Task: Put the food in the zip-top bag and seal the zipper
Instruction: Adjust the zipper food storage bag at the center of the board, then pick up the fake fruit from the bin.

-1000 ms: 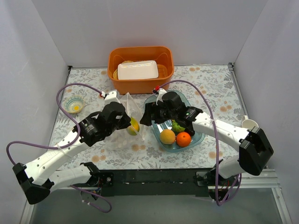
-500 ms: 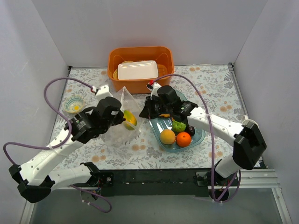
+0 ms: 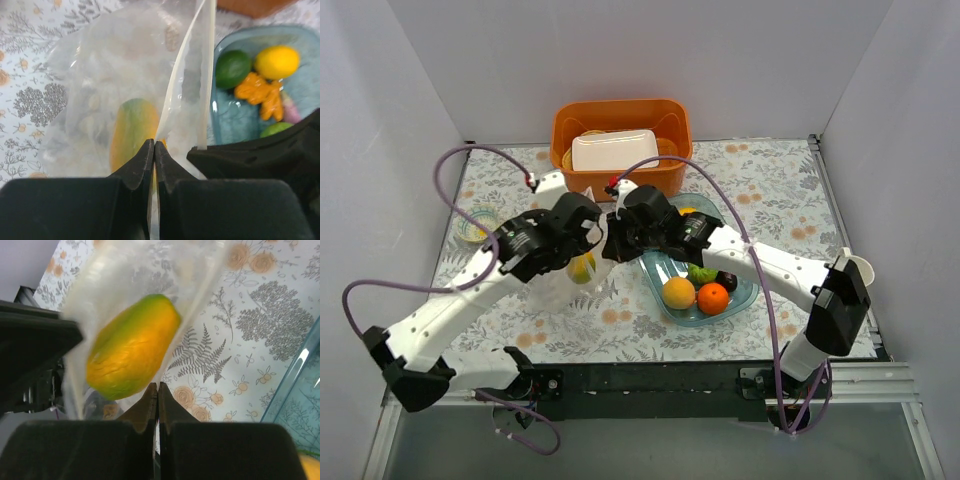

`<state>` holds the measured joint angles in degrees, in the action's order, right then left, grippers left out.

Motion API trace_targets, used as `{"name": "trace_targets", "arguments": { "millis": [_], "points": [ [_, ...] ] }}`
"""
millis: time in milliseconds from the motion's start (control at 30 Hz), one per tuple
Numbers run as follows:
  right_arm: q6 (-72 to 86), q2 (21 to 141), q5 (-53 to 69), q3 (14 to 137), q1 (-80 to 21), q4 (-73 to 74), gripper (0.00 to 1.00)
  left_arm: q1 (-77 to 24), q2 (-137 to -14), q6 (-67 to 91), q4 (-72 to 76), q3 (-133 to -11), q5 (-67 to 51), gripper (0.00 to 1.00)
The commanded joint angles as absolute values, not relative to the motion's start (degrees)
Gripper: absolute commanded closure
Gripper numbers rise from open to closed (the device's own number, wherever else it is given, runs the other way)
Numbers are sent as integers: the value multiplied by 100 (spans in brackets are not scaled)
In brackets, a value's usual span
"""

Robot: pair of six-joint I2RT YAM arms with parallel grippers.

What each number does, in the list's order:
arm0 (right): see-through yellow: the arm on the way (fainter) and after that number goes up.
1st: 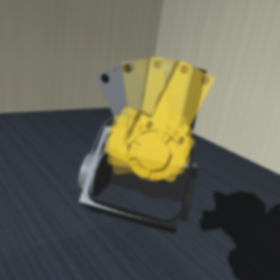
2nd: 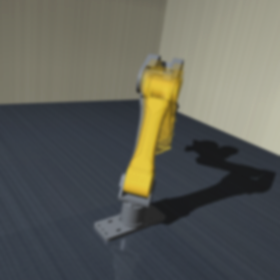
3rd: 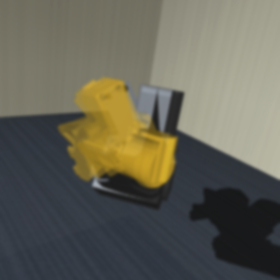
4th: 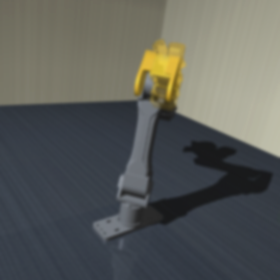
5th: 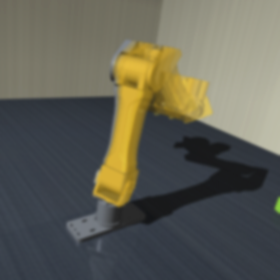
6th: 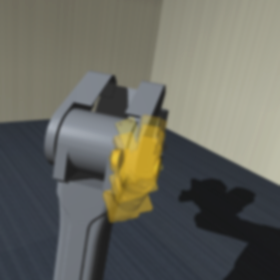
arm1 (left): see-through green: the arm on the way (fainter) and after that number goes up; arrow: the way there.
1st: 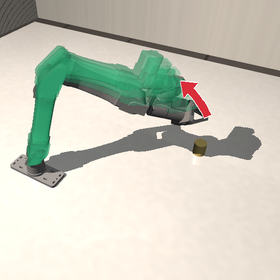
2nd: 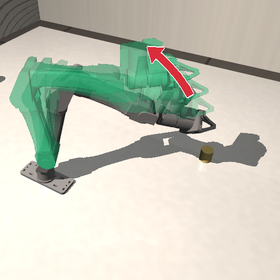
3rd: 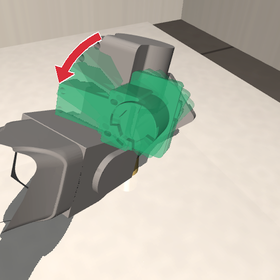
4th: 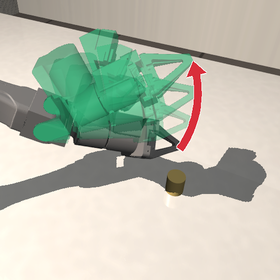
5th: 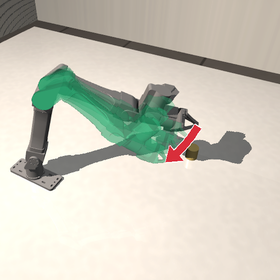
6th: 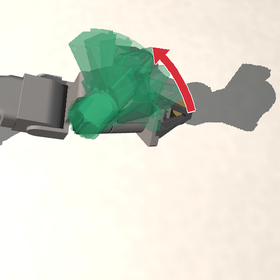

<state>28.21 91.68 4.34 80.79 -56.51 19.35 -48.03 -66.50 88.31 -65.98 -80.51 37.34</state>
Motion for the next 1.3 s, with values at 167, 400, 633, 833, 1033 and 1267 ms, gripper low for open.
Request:
{"name": "trace_targets", "arguments": {
  "millis": [167,400,633,833,1033,1267],
  "points": [
    [2725,9238,666,8702,-5590,2815,99,-4658,-6926,8771,-7013,-8182,3374,100],
    [2918,9035,992,7972,-5493,2173,99,-4439,-6821,8552,-6707,-7946,2990,100],
    [2927,8773,924,7551,-5493,2127,90,-4421,-6645,8744,-6714,-7734,3128,100],
    [2918,7659,-226,6683,-5388,2197,27,-4403,-6556,8332,-6416,-7638,2945,100],
    [3111,6628,-616,5600,-5054,2249,9,-4403,-6505,8166,-5846,-6997,2470,100],
    [3401,6802,-746,5230,-4975,2751,8,-4403,-6574,8112,-5458,-6680,2180,100]
  ]
}}
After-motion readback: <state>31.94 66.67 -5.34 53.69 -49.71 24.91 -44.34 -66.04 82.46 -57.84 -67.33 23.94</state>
